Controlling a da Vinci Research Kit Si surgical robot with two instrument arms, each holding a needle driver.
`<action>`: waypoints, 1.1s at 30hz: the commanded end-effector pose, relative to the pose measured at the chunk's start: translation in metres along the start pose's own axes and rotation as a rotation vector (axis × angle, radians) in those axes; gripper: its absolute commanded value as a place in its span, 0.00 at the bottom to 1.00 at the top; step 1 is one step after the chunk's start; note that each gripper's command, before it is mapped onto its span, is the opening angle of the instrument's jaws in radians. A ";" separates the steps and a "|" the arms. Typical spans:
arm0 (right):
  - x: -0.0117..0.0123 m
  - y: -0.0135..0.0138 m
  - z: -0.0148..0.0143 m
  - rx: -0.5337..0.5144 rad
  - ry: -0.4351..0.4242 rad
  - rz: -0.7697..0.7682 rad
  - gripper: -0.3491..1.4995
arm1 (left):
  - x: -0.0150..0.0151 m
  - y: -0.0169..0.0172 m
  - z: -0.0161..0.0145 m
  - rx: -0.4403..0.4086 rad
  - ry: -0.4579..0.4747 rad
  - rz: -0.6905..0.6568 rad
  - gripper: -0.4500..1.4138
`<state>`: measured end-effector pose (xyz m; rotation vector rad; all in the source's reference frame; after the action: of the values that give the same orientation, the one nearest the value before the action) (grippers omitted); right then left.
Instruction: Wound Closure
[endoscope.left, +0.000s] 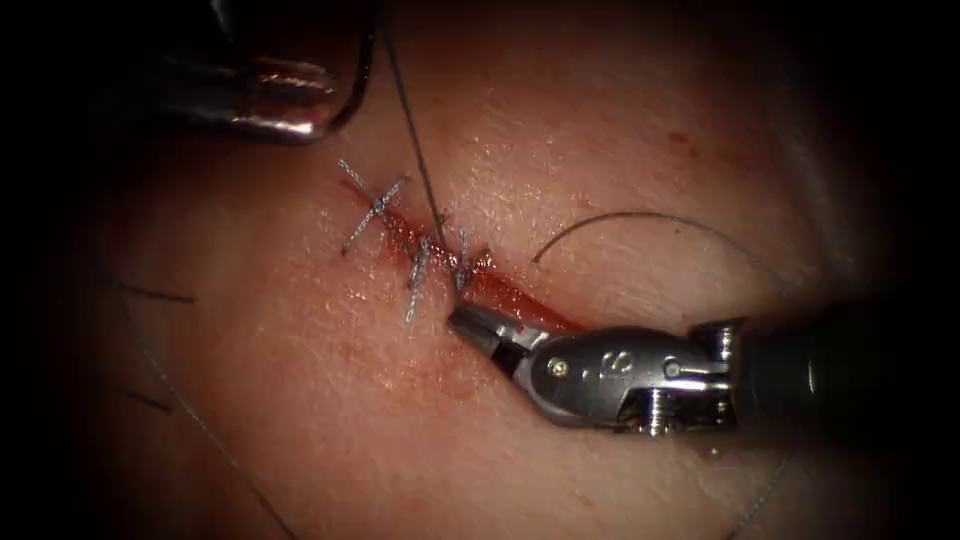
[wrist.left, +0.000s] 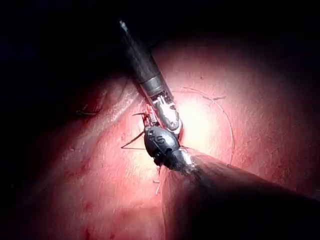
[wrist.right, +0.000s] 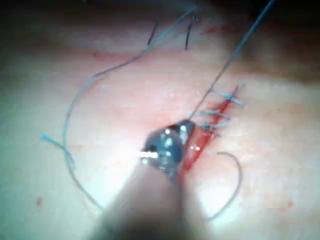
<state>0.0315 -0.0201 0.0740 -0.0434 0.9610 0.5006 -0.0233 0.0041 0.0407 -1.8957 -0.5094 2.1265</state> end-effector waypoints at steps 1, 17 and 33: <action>-0.0005 -0.0007 -0.0003 0.008 -0.001 -0.005 0.00 | -0.0006 0.0000 0.0006 -0.004 0.002 0.000 0.00; 0.0063 -0.0061 -0.0106 0.085 0.032 0.016 0.00 | -0.0031 0.0028 0.0034 0.039 -0.025 0.044 0.00; 0.0173 -0.0100 -0.0144 0.119 0.143 -0.011 0.58 | -0.0076 0.0032 0.0034 0.134 -0.072 0.089 0.00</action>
<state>0.0319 -0.0250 0.0500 0.0034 1.1192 0.4374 -0.0243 -0.0012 0.0456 -1.7948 -0.2677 2.2284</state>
